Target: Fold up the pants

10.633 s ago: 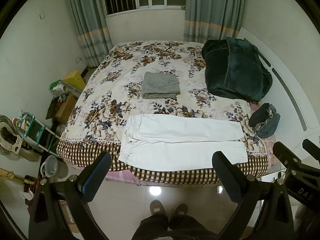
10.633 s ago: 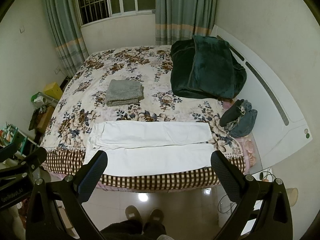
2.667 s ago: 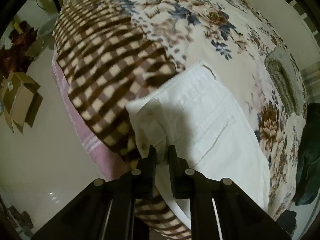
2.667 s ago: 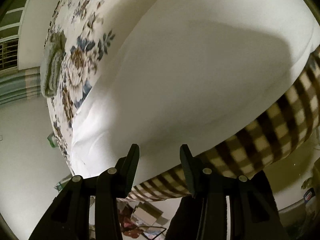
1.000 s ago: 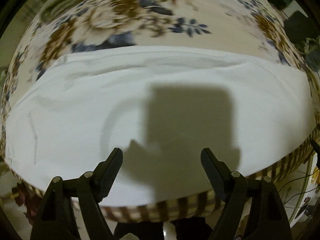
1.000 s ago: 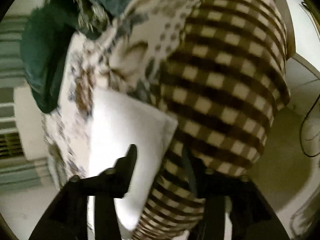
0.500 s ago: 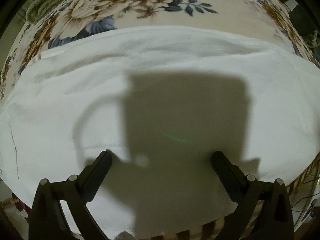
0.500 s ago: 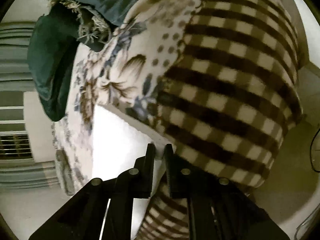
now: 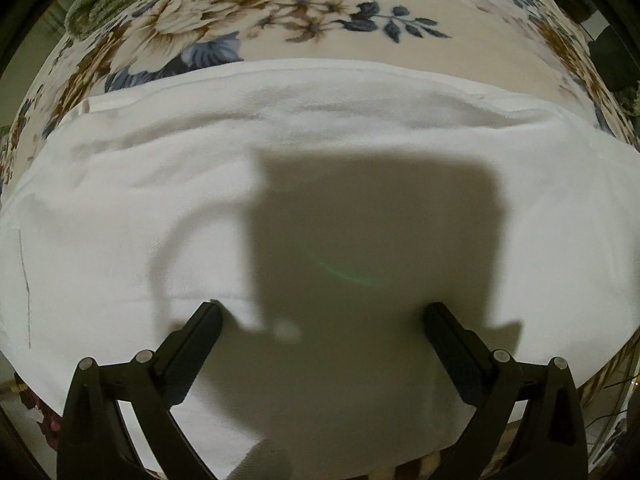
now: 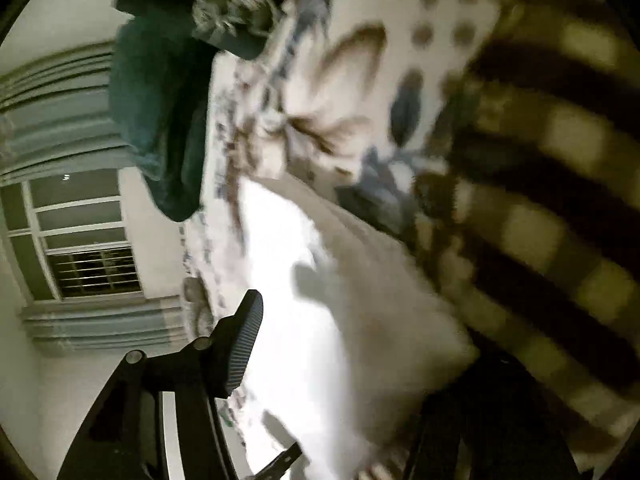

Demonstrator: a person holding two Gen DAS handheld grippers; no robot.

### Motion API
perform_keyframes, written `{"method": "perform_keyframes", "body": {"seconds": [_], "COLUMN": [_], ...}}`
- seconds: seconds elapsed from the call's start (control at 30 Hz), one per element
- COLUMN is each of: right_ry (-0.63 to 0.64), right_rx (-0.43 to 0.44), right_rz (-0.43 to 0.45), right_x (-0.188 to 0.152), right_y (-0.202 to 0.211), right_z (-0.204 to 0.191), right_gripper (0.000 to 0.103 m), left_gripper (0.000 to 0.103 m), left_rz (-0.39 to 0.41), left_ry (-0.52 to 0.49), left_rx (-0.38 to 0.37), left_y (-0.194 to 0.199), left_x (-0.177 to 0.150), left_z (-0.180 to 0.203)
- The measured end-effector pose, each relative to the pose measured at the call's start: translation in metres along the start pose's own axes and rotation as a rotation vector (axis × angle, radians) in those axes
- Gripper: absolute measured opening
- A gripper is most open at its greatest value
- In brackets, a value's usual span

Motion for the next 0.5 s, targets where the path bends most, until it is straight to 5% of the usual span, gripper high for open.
{"method": "perform_keyframes", "body": {"seconds": [0.07, 0.1, 0.3, 0.5], "right_ry": [0.019, 0.018, 0.096, 0.259], "right_rx": [-0.047, -0.063, -0.137, -0.166], "right_rz": [0.009, 0.012, 0.055, 0.019], "right_x": [0.000, -0.002, -0.027, -0.087], "right_y": [-0.004, -0.003, 0.022, 0.030], "right_z": [-0.005, -0.007, -0.071, -0.169], "right_gripper": [0.014, 0.008, 0.006, 0.006], "left_gripper": [0.103, 0.103, 0.103, 0.103], "left_rz": [-0.016, -0.018, 0.116, 0.230], "left_ry": [-0.002, -0.001, -0.010, -0.001], "left_rx": [-0.009, -0.016, 0.075, 0.054], "left_y": [0.003, 0.008, 0.066, 0.128], "left_x": [0.001, 0.003, 0.013, 0.016], "left_z": [-0.002, -0.003, -0.021, -0.062]}}
Point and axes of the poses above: each gripper's, at about its wrist camera, not at the fingertips, and y roughly against the way its jaws point, z to its right, x to its top, the point moved 3 cm from there along -y, roughly the way its jaws point, and after that the axes turned 6 degrees about y, right-handed, at the moved point
